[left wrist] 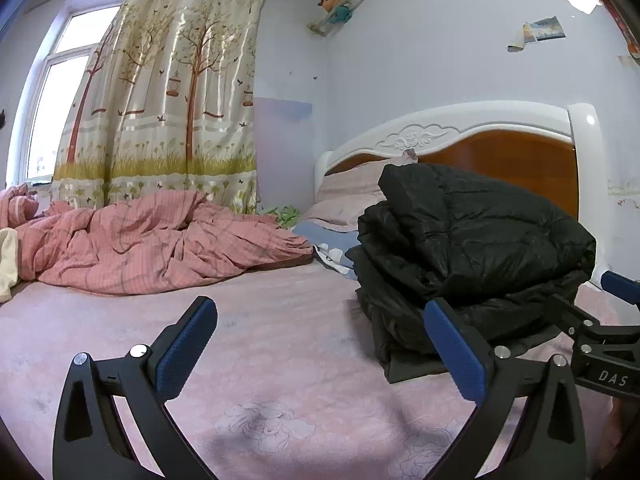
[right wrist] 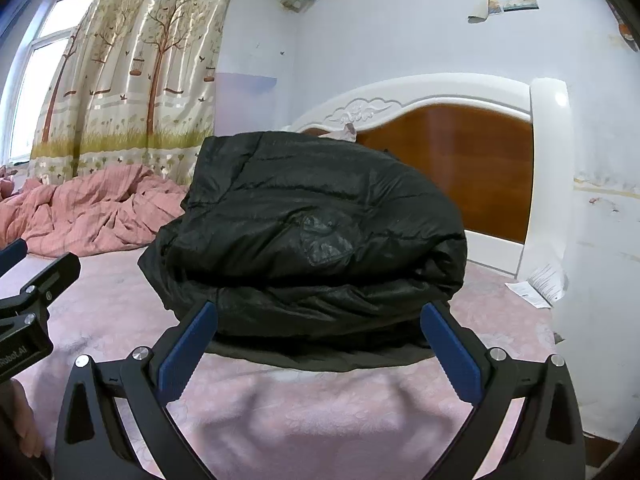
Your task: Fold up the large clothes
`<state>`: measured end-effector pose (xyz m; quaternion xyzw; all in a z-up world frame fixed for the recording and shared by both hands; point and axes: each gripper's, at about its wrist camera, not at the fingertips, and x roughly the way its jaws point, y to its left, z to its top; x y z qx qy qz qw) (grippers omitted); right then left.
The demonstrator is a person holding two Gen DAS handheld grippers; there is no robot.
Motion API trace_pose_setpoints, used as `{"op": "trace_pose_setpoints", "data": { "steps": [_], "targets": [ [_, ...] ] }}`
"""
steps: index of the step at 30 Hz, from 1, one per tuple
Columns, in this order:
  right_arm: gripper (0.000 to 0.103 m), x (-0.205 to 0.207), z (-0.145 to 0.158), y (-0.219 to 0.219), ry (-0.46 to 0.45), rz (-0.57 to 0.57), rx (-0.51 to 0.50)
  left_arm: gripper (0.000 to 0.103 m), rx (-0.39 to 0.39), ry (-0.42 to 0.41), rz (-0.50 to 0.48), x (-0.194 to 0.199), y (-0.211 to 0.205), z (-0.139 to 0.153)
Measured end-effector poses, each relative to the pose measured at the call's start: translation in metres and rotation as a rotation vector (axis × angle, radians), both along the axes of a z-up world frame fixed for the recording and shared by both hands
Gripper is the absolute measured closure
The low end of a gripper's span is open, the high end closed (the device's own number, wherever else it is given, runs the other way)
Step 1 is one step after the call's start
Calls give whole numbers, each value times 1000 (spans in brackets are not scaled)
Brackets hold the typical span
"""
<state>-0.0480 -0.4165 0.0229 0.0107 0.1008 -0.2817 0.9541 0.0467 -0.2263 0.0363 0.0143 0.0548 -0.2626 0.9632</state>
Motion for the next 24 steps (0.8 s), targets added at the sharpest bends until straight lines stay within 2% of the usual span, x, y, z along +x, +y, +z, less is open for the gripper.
{"op": "trace_pose_setpoints", "data": {
  "steps": [24],
  "targets": [
    [0, 2, -2, -5, -3, 7, 3, 0, -4, -4, -2, -3, 3, 1]
  ]
}}
